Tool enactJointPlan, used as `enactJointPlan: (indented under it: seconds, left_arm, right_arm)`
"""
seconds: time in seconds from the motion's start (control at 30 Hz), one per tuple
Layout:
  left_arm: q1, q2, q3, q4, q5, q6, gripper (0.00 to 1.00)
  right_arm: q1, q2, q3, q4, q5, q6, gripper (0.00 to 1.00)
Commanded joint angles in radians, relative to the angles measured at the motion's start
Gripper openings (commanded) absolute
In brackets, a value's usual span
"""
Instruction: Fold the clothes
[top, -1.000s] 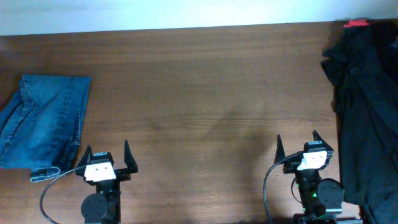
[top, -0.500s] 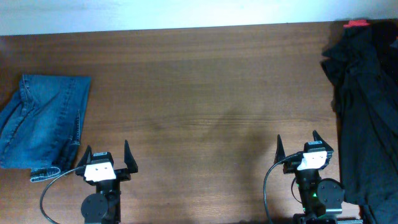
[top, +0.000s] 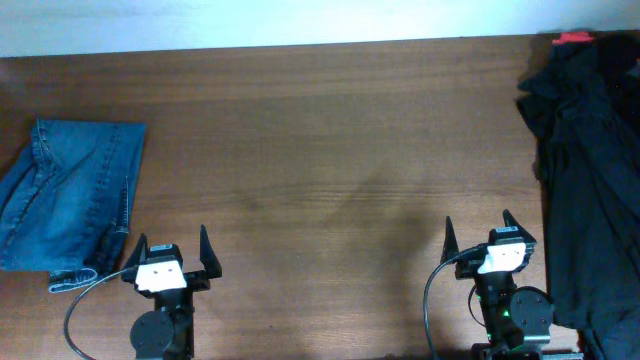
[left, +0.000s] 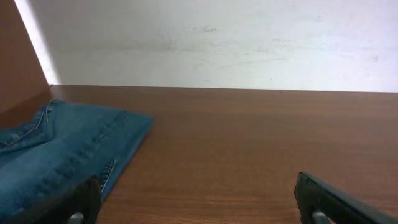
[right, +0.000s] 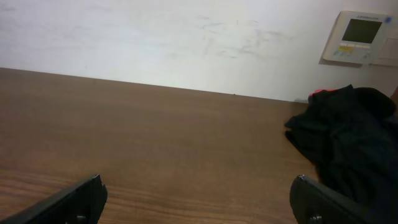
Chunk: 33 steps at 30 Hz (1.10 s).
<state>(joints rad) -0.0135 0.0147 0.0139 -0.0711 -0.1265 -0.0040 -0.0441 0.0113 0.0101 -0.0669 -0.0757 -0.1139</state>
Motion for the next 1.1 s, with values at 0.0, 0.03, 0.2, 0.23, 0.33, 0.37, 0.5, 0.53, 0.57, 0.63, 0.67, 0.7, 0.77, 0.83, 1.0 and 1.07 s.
enactJointPlan:
  seconds: [0.0,0.03,0.2,0.23,0.33,0.37,0.5,0.53,0.57,0.63,0.67,0.7,0.77,0.83,1.0,1.07]
  left_arm:
    - [0.005,-0.008,-0.005,-0.002,0.015,0.001,0.99]
    - [0.005,-0.008,-0.005,-0.002,0.015,0.000,0.99]
    - [0.005,-0.008,-0.005,-0.001,0.032,-0.011,0.99]
    - [0.005,-0.008,-0.003,-0.001,0.052,-0.011,0.99]
    - [0.005,-0.008,0.019,-0.002,0.087,-0.011,0.99]
    - [0.005,-0.008,0.031,-0.004,0.087,-0.011,0.99]
    - [0.005,0.016,0.111,-0.054,0.087,-0.011,0.99]
    - [0.005,0.030,0.136,-0.068,0.086,-0.011,0.99]
    - [0.005,0.040,0.154,-0.077,0.086,-0.011,0.99]
    - [0.005,0.090,0.219,-0.097,0.086,-0.011,0.99]
    - [0.005,0.126,0.256,-0.100,0.086,-0.011,0.99]
    - [0.005,0.167,0.292,-0.100,0.086,-0.011,0.99]
    - [0.005,0.251,0.360,-0.107,0.086,-0.011,0.99]
    - [0.005,0.363,0.450,-0.141,0.086,-0.010,0.99]
    - [0.005,0.663,0.700,-0.303,0.087,-0.010,0.99]
    - [0.005,0.790,0.823,-0.412,0.087,-0.010,0.99]
  right_arm:
    - [0.006,-0.004,-0.005,-0.005,0.005,0.000,0.99]
    - [0.006,-0.004,-0.005,-0.004,0.005,0.028,0.99]
    - [0.006,-0.004,-0.004,-0.004,0.005,0.136,0.99]
    - [0.006,-0.004,0.002,-0.005,0.005,0.156,0.99]
    - [0.006,-0.004,0.042,-0.005,0.002,0.157,0.99]
    - [0.006,-0.002,0.054,-0.006,0.002,0.156,0.99]
    - [0.005,0.041,0.137,-0.026,0.010,0.156,0.98]
    - [0.004,0.069,0.167,-0.032,0.010,0.156,0.99]
    - [0.004,0.087,0.183,-0.033,0.010,0.156,0.99]
    - [0.004,0.154,0.238,-0.036,0.010,0.156,0.99]
    - [0.004,0.210,0.280,-0.042,0.010,0.156,0.99]
    - [0.004,0.258,0.319,-0.055,0.010,0.156,0.99]
    - [0.003,0.372,0.412,-0.093,0.010,0.156,0.99]
    - [0.003,0.500,0.518,-0.137,0.009,0.156,0.99]
    - [0.003,0.846,0.851,-0.348,0.009,0.155,0.99]
    - [0.003,1.005,1.032,-0.498,0.008,0.133,0.99]
